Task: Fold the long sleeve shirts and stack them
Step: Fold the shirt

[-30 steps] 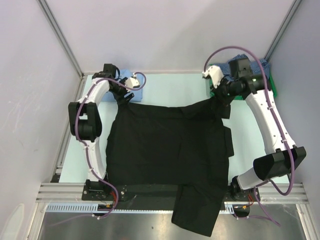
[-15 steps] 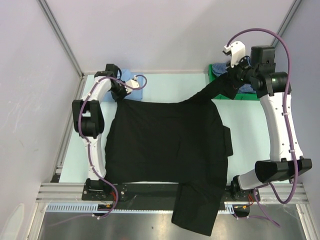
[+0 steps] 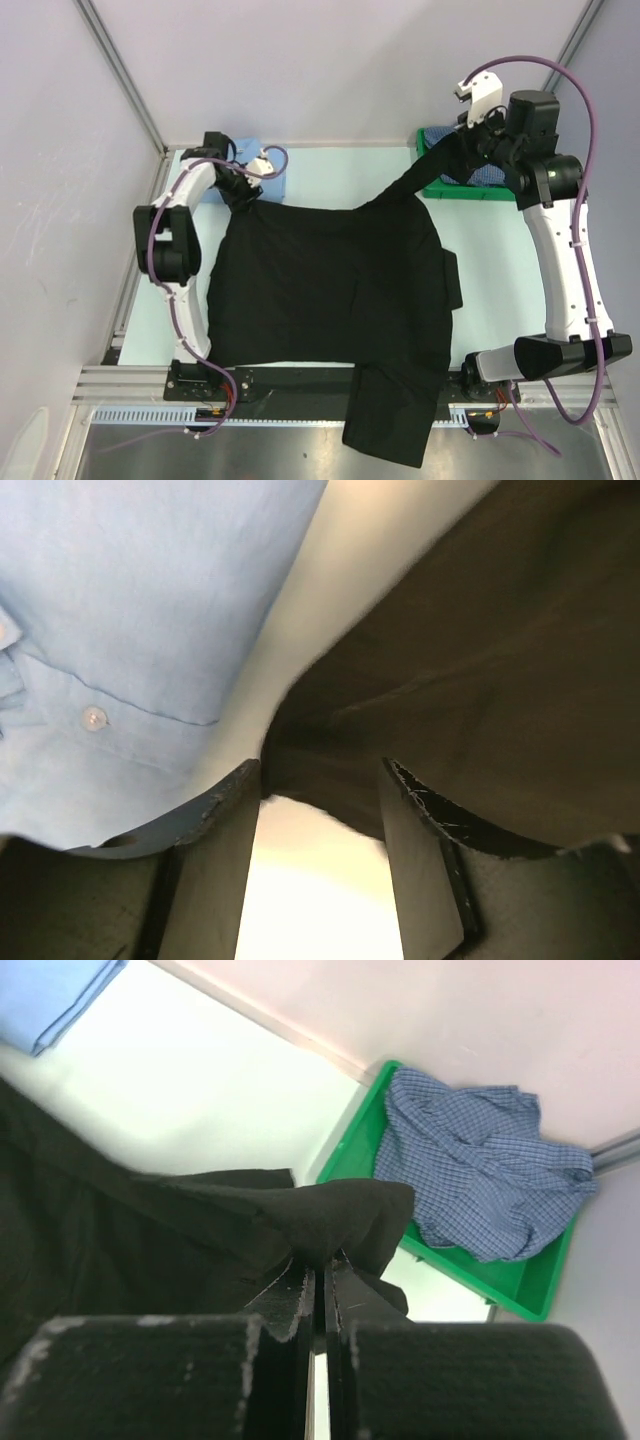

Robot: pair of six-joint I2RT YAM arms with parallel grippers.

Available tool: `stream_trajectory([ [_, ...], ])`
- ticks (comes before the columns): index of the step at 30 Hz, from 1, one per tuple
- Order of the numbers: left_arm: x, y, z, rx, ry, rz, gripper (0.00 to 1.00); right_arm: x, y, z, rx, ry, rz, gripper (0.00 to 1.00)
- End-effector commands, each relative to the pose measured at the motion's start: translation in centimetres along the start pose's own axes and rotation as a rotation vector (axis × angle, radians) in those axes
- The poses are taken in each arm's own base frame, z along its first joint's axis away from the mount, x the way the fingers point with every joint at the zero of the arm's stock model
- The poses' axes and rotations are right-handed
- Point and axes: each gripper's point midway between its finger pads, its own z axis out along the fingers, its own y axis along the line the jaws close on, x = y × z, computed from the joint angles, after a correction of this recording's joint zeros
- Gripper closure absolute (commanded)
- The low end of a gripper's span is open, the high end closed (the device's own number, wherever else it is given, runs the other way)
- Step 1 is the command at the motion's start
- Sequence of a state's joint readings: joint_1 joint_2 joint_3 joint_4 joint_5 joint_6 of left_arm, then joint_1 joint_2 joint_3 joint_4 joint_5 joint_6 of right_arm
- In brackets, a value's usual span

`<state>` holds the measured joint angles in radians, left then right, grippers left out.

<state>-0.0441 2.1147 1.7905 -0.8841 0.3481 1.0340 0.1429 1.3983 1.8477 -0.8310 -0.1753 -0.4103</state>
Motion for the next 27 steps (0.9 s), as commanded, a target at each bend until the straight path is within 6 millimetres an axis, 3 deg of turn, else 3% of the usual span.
stream_trajectory([
  [1, -7.3, -4.0, -6.4, 0.065, -0.33, -0.078, 0.43, -1.1, 1.2, -0.5, 0.013, -0.045, -0.006, 1.0],
  [2, -7.4, -6.4, -5.0, 0.116, -0.316, -0.076, 0.44, -1.2, 1.1, -0.3, 0.022, -0.048, -0.005, 1.0],
  [4, -8.6, -7.6, -4.8, 0.081, -0.33, -0.056, 0.46, -1.7, 0.8, -0.2, 0.047, -0.057, -0.004, 1.0],
  [5, -7.9, -9.8, -3.2, 0.11, -0.301, -0.053, 0.46, -1.9, 0.6, -0.2, 0.055, -0.061, -0.001, 1.0],
  [7, -9.2, -10.5, -3.1, 0.097, -0.372, -0.066, 0.48, -2.3, 0.5, 0.0, 0.061, -0.065, 0.007, 1.0],
  [8, -8.9, -12.0, -2.0, 0.131, -0.361, -0.078, 0.48, -2.4, 0.3, 0.1, 0.067, -0.066, 0.011, 1.0],
  [11, -9.2, -12.9, 0.6, 0.16, -0.335, -0.136, 0.53, -2.7, 0.2, 0.2, 0.081, -0.078, 0.023, 1.0],
  [16, -9.1, -10.7, 4.7, 0.113, -0.271, -0.288, 0.54, -3.6, -0.7, -0.5, 0.126, -0.109, 0.021, 1.0],
  [17, -8.7, -9.4, 5.1, 0.057, -0.246, -0.314, 0.54, -3.6, -0.7, -0.5, 0.127, -0.11, 0.016, 1.0],
  [19, -7.4, -9.0, 6.2, 0.03, -0.192, -0.341, 0.54, -3.5, -0.9, -0.6, 0.139, -0.104, 0.018, 1.0],
  [24, -1.6, -6.7, 5.0, -0.091, -0.055, -0.351, 0.53, -3.4, -1.1, -1.1, 0.155, -0.104, 0.021, 1.0],
  [27, 1.9, -4.6, 2.7, -0.143, -0.018, -0.395, 0.52, -3.0, -1.3, -1.4, 0.169, -0.098, 0.023, 1.0],
])
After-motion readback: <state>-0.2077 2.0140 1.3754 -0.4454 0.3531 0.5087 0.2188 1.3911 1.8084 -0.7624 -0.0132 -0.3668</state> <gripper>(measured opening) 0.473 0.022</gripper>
